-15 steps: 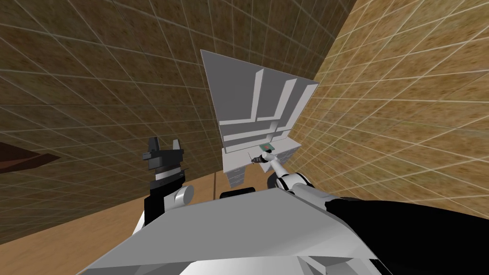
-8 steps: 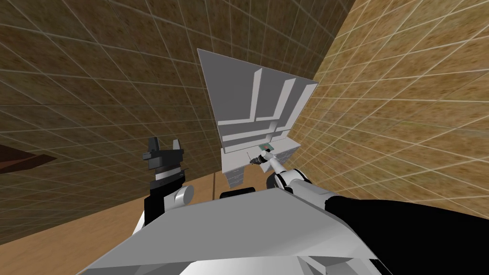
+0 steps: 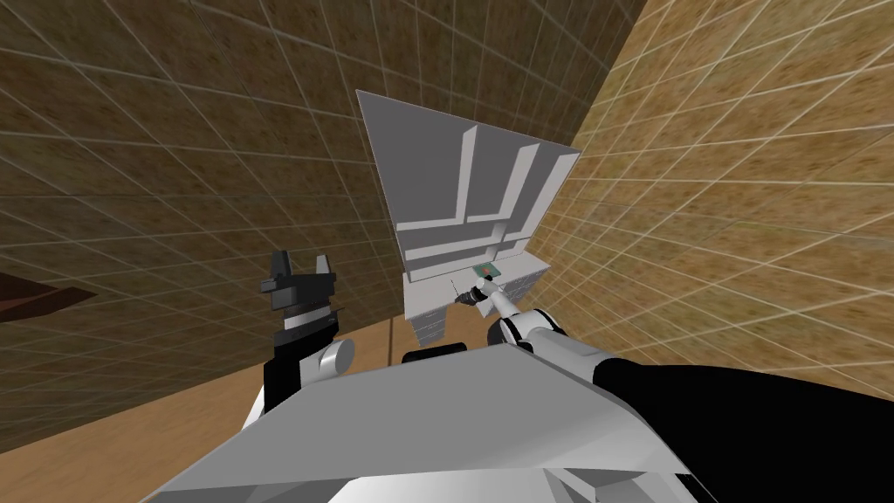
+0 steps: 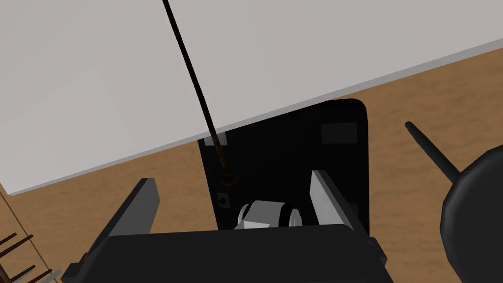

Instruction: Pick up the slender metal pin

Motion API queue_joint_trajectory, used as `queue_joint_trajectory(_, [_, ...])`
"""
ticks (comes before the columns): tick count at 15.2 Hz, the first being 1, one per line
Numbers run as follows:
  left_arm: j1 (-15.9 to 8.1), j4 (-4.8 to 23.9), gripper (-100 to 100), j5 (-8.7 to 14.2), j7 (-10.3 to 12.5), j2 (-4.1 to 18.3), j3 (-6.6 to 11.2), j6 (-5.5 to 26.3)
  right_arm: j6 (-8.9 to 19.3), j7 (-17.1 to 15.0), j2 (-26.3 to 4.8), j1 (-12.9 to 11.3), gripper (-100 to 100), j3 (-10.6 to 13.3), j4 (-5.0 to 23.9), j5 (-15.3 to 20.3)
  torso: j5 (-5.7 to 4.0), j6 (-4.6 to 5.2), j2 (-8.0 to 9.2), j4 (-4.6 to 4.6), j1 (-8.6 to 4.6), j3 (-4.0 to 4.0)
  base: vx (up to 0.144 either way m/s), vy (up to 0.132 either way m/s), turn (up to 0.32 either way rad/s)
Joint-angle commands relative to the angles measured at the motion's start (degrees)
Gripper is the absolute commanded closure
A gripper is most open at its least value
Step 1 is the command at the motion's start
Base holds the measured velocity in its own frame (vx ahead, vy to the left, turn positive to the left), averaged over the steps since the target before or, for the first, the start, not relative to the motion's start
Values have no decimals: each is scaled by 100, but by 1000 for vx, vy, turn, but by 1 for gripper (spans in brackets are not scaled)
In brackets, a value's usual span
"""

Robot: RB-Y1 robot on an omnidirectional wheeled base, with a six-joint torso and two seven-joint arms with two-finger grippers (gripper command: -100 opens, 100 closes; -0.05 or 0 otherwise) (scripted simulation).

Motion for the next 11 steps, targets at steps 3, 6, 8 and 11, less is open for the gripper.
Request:
queue_joint_trajectory(3, [-1,0,0,0,0,0,0,0,-31,28,8,4,100,-5,18,2,0,0,11,2,-4,5,25,10,-2])
queue_joint_trajectory(6, [-1,0,0,0,0,0,0,0,-32,30,8,2,100,-5,16,3,-1,0,22,4,-9,12,0,0,0])
queue_joint_trajectory(8, [-2,0,0,0,0,0,0,0,175,-124,-117,-122,100,45,-94,-55,1,0,34,9,-13,19,-63,-21,20])
queue_joint_trajectory(11, [-2,0,0,0,0,0,0,0,140,-89,-115,-172,100,40,-15,-66,-2,3,54,11,-21,30,-51,-22,4])
